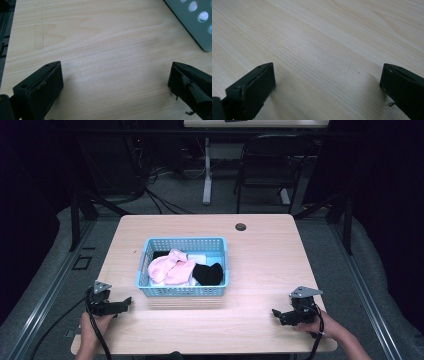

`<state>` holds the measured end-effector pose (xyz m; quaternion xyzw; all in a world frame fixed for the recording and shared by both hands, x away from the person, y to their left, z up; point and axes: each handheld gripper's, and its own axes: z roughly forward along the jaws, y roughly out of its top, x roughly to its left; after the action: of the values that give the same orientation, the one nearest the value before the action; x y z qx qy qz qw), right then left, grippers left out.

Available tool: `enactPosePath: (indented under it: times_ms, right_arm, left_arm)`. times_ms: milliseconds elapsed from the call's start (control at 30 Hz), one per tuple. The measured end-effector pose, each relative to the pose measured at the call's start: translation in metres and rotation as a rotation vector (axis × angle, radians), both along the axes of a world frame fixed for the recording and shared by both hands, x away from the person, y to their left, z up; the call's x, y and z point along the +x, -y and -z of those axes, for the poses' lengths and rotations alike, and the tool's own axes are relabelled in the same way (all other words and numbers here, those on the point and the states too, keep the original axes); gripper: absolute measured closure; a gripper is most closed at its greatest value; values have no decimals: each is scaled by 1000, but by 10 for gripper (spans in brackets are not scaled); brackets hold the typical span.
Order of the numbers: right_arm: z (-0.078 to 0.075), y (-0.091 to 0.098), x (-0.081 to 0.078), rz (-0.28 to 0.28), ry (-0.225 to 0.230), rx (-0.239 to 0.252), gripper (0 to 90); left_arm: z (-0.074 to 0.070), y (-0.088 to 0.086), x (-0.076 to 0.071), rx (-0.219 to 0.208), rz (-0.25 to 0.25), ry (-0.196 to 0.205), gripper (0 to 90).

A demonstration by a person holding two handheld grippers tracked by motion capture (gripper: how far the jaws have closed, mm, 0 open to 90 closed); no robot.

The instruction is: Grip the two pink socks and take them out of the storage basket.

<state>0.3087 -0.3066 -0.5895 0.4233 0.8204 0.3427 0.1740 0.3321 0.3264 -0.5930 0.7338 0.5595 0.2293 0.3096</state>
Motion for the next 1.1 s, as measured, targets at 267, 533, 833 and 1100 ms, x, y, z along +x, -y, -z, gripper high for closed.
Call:
enactPosePath:
  times_ms: [267,533,833,1100]
  right_arm:
    - [0,0,0,4,6,-5,0]
    - [0,0,0,-3,3,-2,0]
    - [0,0,0,-4,1,-5,0]
    - [0,0,0,-7,0,-2,0]
  left_arm:
    - [0,0,0,1,0,0,0]
    - [-1,0,0,13,7,-2,0]
    - [-16,-4,-1,16,-27,-2,0]
    - [-42,0,-7,45,-21,-15,1]
